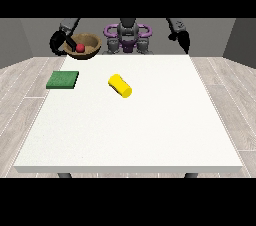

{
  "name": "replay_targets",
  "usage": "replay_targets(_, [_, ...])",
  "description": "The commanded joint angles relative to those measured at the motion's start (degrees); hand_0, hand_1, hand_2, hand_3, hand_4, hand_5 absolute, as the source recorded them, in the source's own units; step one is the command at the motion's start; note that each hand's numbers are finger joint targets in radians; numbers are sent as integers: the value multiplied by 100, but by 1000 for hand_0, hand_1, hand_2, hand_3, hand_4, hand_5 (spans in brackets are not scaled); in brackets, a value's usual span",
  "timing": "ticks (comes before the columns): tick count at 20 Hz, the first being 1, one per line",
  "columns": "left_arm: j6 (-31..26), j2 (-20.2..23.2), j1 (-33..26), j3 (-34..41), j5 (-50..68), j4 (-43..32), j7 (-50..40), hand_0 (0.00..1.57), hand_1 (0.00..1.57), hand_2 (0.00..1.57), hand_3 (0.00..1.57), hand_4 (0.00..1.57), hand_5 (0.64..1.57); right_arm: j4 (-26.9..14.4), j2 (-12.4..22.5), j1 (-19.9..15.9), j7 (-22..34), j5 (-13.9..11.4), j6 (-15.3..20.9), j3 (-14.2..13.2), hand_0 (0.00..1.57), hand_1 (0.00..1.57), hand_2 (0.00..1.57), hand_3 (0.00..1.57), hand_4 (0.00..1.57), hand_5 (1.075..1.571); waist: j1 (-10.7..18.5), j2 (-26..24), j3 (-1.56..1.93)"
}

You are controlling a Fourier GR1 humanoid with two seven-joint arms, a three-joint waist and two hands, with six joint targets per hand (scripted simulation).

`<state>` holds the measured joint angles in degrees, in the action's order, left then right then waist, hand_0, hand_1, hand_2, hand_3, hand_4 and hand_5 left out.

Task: Pick the cup and pour the ball into the bowl, then pick the bowl and place it on the pad

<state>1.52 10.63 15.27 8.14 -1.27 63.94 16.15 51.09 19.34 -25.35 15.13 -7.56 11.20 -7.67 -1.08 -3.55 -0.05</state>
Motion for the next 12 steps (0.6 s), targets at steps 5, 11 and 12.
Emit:
replay_targets(5, [-759,586,436,430,640,537,-65,0,0,0,0,1289,1510,-555,1183,-178,-782,369,-546,-890,1571,1571,1571,0,888,1571,638,788,10])
replay_targets(11, [-1938,2128,529,1731,1581,-115,393,0,0,0,0,1289,1571,-581,1210,-106,-1276,552,-346,-1208,1571,1571,1571,0,869,1570,778,1368,5])
replay_targets(12, [-1997,2354,675,2023,1703,-459,612,0,0,0,0,1280,1571,-421,1188,-101,-1521,546,-423,-1153,1571,1571,1571,0,820,1570,540,1600,2])
